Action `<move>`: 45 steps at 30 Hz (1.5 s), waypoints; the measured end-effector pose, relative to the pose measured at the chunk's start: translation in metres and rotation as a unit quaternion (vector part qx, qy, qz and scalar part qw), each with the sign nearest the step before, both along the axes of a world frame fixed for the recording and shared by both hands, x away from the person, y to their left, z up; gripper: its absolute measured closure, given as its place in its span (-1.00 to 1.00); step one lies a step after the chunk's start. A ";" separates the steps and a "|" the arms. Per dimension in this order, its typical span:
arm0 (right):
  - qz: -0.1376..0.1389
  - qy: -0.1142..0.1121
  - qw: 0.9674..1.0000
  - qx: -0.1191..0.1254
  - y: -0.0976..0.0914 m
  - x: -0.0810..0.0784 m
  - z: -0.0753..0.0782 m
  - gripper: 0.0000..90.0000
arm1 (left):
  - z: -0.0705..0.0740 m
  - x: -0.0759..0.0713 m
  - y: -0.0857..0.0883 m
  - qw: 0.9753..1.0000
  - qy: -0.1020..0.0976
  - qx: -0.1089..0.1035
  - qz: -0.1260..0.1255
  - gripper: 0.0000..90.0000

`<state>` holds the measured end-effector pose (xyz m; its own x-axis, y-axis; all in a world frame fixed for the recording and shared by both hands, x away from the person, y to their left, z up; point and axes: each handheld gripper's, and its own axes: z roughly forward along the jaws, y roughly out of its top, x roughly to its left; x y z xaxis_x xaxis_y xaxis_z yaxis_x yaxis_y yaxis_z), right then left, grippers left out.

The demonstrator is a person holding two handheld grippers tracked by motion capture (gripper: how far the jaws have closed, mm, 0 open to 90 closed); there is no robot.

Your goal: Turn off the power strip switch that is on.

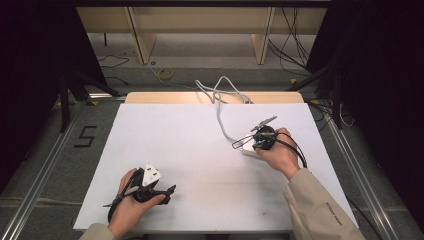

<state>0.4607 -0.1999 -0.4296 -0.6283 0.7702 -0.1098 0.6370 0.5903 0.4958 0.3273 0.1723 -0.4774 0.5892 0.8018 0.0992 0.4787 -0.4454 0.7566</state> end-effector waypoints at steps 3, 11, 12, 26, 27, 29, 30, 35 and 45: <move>0.000 -0.001 1.000 0.004 -0.001 -0.003 0.000 1.00 | 0.000 0.000 0.000 1.000 0.000 0.000 0.000 -0.61; 0.001 -0.001 1.000 0.012 -0.007 -0.012 -0.002 1.00 | 0.000 0.000 0.000 1.000 0.000 0.000 0.000 -0.61; 0.000 -0.002 1.000 0.013 -0.008 -0.013 -0.001 1.00 | 0.000 0.000 0.000 1.000 -0.001 0.001 -0.001 -0.61; 0.006 -0.005 1.000 0.015 -0.012 -0.026 -0.002 1.00 | 0.000 0.000 0.000 1.000 0.000 0.000 0.001 -0.61; 0.007 -0.006 1.000 0.016 -0.012 -0.027 -0.002 1.00 | 0.000 0.000 0.000 1.000 0.000 0.000 0.001 -0.61; 0.011 -0.007 1.000 0.016 -0.012 -0.029 -0.002 1.00 | 0.000 0.000 0.000 1.000 0.000 0.000 0.001 -0.61; 0.012 -0.007 1.000 0.016 -0.011 -0.030 -0.002 1.00 | 0.000 0.000 0.000 1.000 0.001 0.000 0.001 -0.61; 0.014 -0.005 1.000 0.021 -0.012 -0.036 -0.004 1.00 | 0.000 0.000 0.001 1.000 0.001 0.000 0.001 -0.61; 0.022 -0.009 0.999 0.028 -0.014 -0.049 -0.006 1.00 | -0.001 0.000 0.000 1.000 0.002 0.001 0.002 -0.61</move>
<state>0.4121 -0.2136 -0.4358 -0.6596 0.7474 -0.0799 0.6015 0.5886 0.5401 0.3276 0.1726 -0.4779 0.5864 0.8041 0.0981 0.4837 -0.4447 0.7538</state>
